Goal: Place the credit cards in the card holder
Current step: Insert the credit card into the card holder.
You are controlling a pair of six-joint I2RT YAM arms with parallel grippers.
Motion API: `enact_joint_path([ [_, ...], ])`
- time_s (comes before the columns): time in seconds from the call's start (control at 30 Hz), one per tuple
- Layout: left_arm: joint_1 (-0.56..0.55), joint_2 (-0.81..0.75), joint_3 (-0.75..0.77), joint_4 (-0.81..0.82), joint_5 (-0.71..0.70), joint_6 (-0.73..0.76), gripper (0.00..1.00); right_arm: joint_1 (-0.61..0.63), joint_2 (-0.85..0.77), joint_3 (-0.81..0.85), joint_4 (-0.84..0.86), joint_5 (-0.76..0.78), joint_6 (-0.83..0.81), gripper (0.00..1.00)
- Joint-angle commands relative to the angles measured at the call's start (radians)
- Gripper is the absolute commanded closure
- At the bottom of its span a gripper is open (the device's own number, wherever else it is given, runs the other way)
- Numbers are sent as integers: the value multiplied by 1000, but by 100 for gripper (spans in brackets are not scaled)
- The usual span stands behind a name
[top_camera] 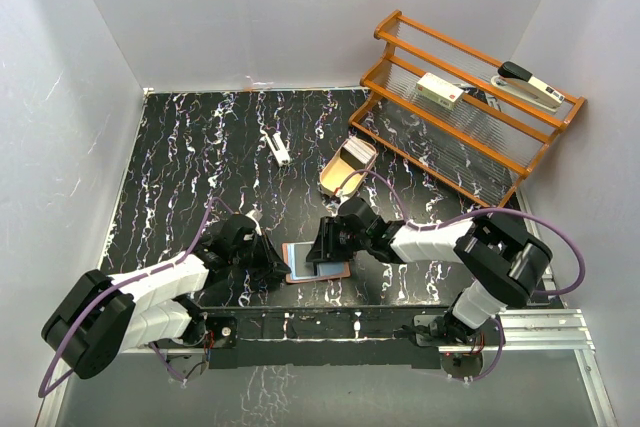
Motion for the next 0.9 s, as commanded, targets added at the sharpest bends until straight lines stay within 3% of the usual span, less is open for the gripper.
enact_joint_path([
  [0.0,-9,-3,33,-43,10,46,100,6,-18,55,-14,37,-35,62],
  [0.2,-9,-6,41,-46,9,53,100,6,-37,84,-72,82,-83,59],
  [0.87,-9,19,51,-30,22,63,100,6,12,131,-89,69,-71,62],
])
